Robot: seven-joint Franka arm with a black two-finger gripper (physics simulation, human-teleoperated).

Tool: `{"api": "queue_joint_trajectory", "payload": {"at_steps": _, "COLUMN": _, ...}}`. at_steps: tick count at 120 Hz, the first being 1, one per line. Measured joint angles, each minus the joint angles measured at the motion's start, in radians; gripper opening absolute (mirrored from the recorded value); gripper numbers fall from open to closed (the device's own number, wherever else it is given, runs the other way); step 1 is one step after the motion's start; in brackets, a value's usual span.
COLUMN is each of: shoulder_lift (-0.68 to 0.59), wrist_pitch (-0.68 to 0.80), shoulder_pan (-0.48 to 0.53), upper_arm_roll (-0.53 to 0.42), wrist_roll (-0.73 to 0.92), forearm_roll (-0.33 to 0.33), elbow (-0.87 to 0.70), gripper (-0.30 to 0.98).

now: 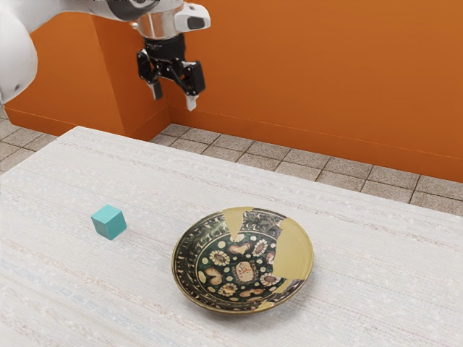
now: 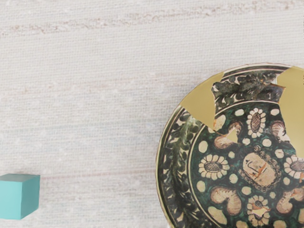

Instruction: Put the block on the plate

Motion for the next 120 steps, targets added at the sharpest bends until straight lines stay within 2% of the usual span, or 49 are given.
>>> {"api": "queue_joint_trajectory", "payload": {"at_steps": 16, "shoulder_lift": 0.003, "wrist_pitch": 0.015, "shoulder_pan": 0.002, "upper_arm_roll": -0.021, "wrist_roll": 0.028, "forearm_roll": 0.027, "elbow": -0.019, "gripper": 0.68}}
{"api": "queue_joint_trajectory", "payload": {"at_steps": 30, "shoulder_lift": -0.097, "wrist_pitch": 0.045, "shoulder_pan": 0.009, "upper_arm_roll": 0.015, "wrist_roll": 0.047, "forearm_roll": 0.044, "elbow": -0.232, "gripper": 0.69}}
{"api": "queue_joint_trajectory", "payload": {"at_steps": 38, "shoulder_lift": -0.133, "wrist_pitch": 0.083, "shoulder_pan": 0.046, "upper_arm_roll": 0.022, "wrist_roll": 0.059, "forearm_roll": 0.054, "elbow": -0.344, "gripper": 0.69}}
{"api": "queue_joint_trajectory", "payload": {"at_steps": 54, "shoulder_lift": -0.133, "wrist_pitch": 0.226, "shoulder_pan": 0.175, "upper_arm_roll": 0.020, "wrist_roll": 0.107, "forearm_roll": 0.059, "elbow": -0.534, "gripper": 0.69}}
{"api": "queue_joint_trajectory", "payload": {"at_steps": 65, "shoulder_lift": -0.087, "wrist_pitch": 0.339, "shoulder_pan": 0.239, "upper_arm_roll": 0.019, "wrist_roll": 0.158, "forearm_roll": 0.056, "elbow": -0.597, "gripper": 0.69}}
{"api": "queue_joint_trajectory", "payload": {"at_steps": 95, "shoulder_lift": -0.011, "wrist_pitch": 0.667, "shoulder_pan": 0.316, "upper_arm_roll": 0.026, "wrist_roll": 0.316, "forearm_roll": 0.017, "elbow": -0.775, "gripper": 0.69}}
{"api": "queue_joint_trajectory", "payload": {"at_steps": 120, "shoulder_lift": 0.002, "wrist_pitch": 0.817, "shoulder_pan": 0.341, "upper_arm_roll": 0.043, "wrist_roll": 0.425, "forearm_roll": -0.023, "elbow": -0.845, "gripper": 0.69}}
